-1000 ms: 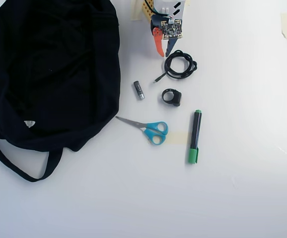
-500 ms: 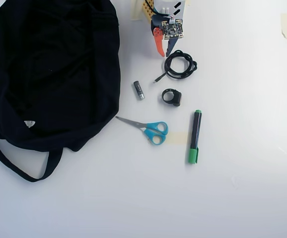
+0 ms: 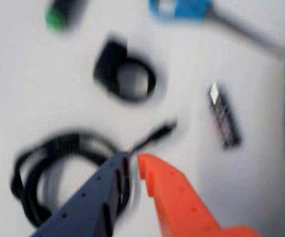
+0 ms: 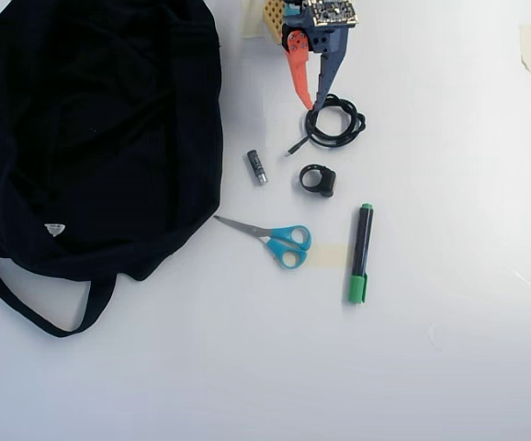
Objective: Put the cable into the black bag
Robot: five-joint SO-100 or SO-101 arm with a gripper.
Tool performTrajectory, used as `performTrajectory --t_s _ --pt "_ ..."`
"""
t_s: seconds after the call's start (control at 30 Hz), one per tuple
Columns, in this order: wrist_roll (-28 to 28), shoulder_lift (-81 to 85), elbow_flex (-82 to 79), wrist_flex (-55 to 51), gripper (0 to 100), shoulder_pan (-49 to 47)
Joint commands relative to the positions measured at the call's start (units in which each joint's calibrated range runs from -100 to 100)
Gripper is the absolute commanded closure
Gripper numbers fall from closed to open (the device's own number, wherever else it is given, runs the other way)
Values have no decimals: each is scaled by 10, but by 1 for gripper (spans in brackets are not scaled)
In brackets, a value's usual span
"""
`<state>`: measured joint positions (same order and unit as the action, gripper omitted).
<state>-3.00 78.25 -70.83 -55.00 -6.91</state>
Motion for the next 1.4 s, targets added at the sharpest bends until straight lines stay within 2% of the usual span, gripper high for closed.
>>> performTrajectory --t_s 0.0,0.4,0.43,0.53,0.67,0.9,1.37 --pt "1 -76 84 72 98 -15" --pt "3 -373 171 567 98 -18" --pt "2 -402 192 580 98 -18" --pt "9 -494 289 582 98 -14" --pt "59 -599 417 581 98 2" --pt "42 -724 566 581 98 14" --pt "28 -733 576 582 98 15"
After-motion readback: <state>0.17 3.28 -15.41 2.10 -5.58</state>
